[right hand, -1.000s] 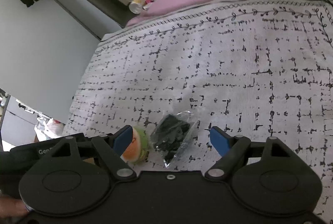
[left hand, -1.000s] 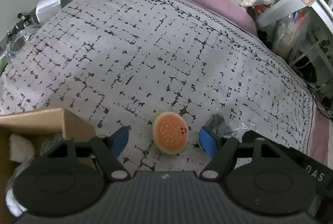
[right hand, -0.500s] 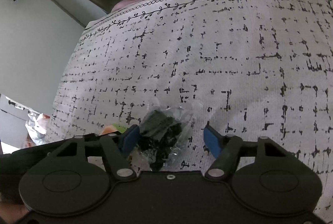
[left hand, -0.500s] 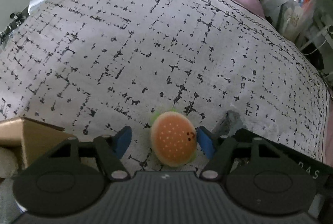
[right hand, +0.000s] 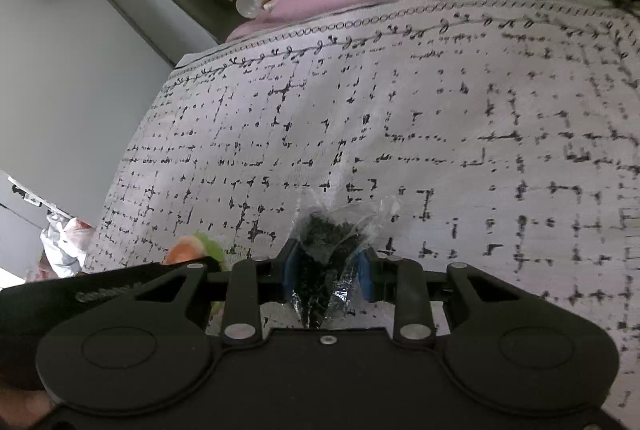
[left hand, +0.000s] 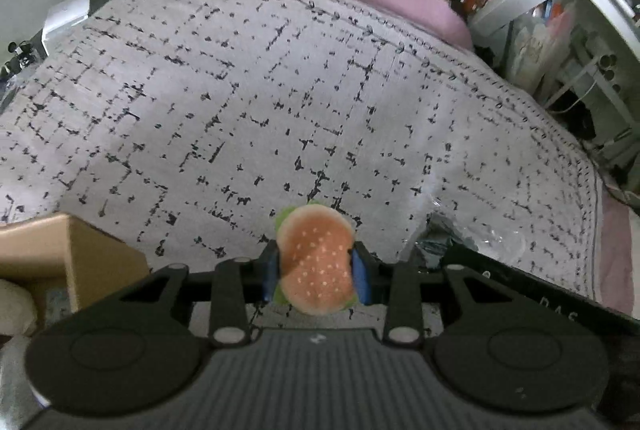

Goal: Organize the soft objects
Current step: 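Grasp the burger plush with the left tool while the right tool grasps the plastic bag, then carry both items into the box and open both tools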

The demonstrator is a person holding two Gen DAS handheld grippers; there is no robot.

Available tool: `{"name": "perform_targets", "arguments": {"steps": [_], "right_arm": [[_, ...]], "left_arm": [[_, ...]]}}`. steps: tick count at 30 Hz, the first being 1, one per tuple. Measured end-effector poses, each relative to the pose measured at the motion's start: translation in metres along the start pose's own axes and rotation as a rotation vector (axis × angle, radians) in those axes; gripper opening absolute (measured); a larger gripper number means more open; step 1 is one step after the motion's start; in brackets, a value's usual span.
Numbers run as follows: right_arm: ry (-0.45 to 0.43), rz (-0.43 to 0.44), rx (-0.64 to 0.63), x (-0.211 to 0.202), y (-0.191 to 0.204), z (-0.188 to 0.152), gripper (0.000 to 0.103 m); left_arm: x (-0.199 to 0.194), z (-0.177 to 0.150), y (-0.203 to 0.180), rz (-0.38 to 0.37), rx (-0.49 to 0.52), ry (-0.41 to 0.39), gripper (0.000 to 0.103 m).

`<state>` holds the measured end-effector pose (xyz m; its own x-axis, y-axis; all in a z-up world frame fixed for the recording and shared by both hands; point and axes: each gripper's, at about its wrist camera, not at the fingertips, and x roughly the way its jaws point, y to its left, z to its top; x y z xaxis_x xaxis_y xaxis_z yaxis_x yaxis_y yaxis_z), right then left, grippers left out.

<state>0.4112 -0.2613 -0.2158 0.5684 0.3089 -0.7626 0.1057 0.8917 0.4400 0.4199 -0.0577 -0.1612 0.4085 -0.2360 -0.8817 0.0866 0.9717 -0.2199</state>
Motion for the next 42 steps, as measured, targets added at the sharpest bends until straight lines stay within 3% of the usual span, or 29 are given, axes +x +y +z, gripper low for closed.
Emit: {"name": "perform_targets", "arguments": {"steps": [15,25,42], "right_arm": [[-0.078,0.033,-0.062,-0.061,0.054,-0.024,0.030],[-0.100,0.061,-0.120,-0.082,0.101,-0.041,0.030],[-0.105,0.102,-0.217,-0.086,0.181,-0.061,0.030]], "left_arm": [[-0.080,-0.015,0.016,-0.063,-0.008,-0.102,0.036],[-0.124,-0.026,0.057,-0.041,-0.040,-0.161,0.036],[-0.149,-0.040,0.131,-0.011,-0.122,-0.203,0.036]]}}
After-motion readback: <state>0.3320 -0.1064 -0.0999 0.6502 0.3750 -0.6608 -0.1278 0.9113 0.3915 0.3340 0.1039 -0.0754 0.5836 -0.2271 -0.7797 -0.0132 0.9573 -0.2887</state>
